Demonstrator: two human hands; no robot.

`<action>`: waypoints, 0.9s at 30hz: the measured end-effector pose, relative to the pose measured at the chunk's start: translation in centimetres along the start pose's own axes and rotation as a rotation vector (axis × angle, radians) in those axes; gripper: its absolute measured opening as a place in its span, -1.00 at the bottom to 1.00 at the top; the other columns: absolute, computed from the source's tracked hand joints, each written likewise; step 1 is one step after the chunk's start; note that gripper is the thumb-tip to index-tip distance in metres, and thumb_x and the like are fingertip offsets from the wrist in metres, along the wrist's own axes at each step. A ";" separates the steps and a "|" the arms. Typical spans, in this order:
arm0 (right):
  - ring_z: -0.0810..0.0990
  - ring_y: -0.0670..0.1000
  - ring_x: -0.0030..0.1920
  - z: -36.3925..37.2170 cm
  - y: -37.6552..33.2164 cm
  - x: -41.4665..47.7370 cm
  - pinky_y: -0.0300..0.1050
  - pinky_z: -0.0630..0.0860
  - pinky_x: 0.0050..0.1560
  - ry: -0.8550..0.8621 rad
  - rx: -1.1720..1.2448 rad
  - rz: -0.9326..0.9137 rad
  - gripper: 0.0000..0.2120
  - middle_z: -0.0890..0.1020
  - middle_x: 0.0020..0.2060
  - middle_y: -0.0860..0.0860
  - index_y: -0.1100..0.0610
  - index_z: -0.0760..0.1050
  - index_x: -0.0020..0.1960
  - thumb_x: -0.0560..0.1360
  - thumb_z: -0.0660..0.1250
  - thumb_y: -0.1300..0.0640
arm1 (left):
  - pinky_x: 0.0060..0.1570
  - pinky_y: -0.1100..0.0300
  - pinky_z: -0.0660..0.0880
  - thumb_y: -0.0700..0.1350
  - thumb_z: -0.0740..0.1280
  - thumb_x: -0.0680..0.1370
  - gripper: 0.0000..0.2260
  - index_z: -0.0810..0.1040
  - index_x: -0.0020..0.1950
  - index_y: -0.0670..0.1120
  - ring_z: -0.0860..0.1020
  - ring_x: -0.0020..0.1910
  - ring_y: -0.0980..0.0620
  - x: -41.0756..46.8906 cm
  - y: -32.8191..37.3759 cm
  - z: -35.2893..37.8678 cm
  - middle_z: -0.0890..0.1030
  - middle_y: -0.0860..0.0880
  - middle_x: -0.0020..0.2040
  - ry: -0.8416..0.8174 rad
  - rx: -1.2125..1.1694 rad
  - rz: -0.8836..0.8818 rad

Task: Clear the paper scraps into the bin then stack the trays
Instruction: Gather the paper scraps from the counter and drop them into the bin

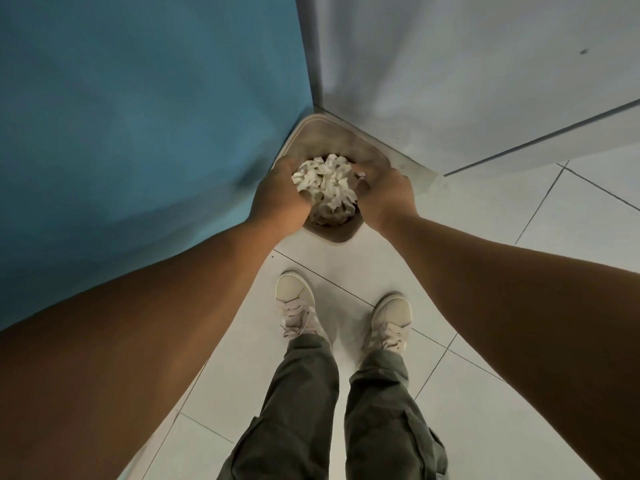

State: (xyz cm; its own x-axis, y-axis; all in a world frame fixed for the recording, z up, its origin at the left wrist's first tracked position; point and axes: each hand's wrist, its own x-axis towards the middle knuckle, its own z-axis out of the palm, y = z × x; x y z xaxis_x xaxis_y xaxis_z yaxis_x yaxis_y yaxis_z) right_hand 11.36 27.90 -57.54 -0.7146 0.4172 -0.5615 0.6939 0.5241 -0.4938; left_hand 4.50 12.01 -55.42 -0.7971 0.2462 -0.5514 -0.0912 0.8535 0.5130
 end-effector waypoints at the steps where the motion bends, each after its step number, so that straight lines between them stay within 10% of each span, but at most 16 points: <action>1: 0.54 0.11 0.15 -0.4 -0.1 -0.6 -0.22 0.38 0.04 0.021 0.004 -0.003 -0.63 0.61 0.14 0.05 -0.13 0.50 0.31 0.56 0.16 0.09 | 0.00 0.20 0.39 -0.23 0.31 0.54 -0.49 0.32 0.47 -0.01 0.51 0.23 -0.10 -0.4 0.6 -0.4 0.49 -0.05 0.37 0.004 -0.019 -0.005; 15: 0.45 0.07 0.29 -19.6 -9.7 -16.5 -0.07 0.39 0.26 0.165 0.024 -0.277 -0.63 0.59 0.22 -0.01 0.07 0.51 0.31 0.50 0.30 0.20 | 0.29 0.03 0.44 -0.09 0.31 0.55 -0.53 0.35 0.45 0.05 0.46 0.32 -0.08 -14.5 15.9 -11.4 0.50 -0.03 0.34 0.119 0.097 0.235; 27: 0.35 -0.02 0.43 -36.4 -20.2 -27.9 -0.02 0.29 0.45 0.277 0.069 -0.589 -0.60 0.45 0.40 -0.04 0.00 0.40 0.42 0.61 0.21 -0.07 | 0.33 0.27 0.20 0.09 0.19 0.65 -0.52 0.23 0.55 0.03 0.31 0.44 0.06 -29.5 29.2 -27.1 0.36 0.05 0.48 0.472 -0.029 0.449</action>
State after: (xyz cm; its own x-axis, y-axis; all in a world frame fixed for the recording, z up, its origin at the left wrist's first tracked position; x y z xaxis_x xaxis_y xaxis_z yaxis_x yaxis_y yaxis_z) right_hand 14.09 32.70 -7.67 -0.9669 0.2553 0.0035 0.1766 0.6787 -0.7129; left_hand 9.13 17.23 -6.37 -0.9375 0.3419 0.0655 0.3007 0.7005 0.6473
